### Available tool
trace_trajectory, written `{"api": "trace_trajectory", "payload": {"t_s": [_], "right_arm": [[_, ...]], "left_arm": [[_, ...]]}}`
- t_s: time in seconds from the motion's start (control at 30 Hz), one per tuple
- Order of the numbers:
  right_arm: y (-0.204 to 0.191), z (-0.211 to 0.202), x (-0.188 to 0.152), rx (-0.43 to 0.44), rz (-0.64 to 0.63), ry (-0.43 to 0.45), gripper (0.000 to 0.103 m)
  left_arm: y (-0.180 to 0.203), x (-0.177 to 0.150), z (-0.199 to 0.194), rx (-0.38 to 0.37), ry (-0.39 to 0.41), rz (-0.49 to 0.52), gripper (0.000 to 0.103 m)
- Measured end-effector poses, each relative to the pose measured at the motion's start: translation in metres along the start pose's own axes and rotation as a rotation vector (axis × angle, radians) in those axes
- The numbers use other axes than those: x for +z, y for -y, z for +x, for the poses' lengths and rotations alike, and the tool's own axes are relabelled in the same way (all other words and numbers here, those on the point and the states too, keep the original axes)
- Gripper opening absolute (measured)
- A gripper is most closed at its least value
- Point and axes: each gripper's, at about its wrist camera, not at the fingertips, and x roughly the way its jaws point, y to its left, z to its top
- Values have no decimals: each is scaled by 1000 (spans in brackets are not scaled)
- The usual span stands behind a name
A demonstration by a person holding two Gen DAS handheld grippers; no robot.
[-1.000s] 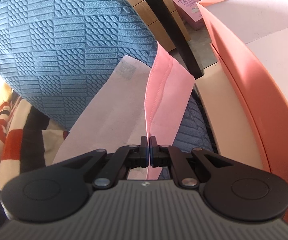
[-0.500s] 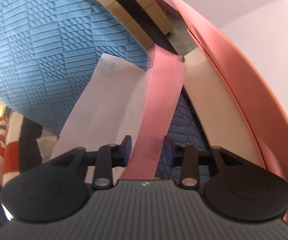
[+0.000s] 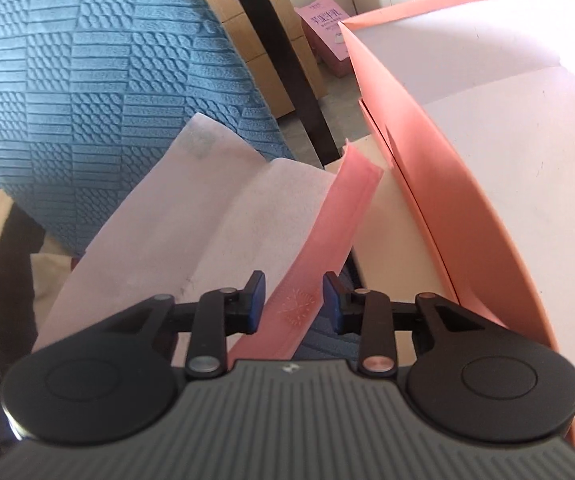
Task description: Fold shopping bag
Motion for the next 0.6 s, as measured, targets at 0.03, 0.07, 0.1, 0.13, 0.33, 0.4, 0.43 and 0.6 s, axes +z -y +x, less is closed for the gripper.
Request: {"api": "trace_trajectory", "payload": {"t_s": [0.03, 0.07, 0.1, 0.13, 0.33, 0.4, 0.43, 0.6], "right_arm": [[-1, 2, 0, -3, -6, -1, 35], [-3, 3, -1, -11, -26, 3, 35], [-5, 4, -1, -25, -48, 10, 29], [-9, 4, -1, -37, -64, 15, 22], [-10, 13, -5, -69, -90, 0, 18], [-9, 17, -4, -78, -86, -7, 18], [-9, 19, -3, -78, -80, -9, 18], [-10, 23, -4, -84, -71, -20, 19]], "left_arm": [[3, -1, 1, -1, -5, 19, 9], [7, -2, 2, -1, -10, 37, 9], [10, -4, 1, -6, -12, 51, 9], [11, -5, -1, -12, -11, 63, 9], [7, -6, -5, -11, -9, 39, 9], [4, -7, -6, 1, -4, 16, 9], [3, -7, -8, 17, 1, 2, 9], [-1, -11, -15, 67, 13, -12, 10]]}}
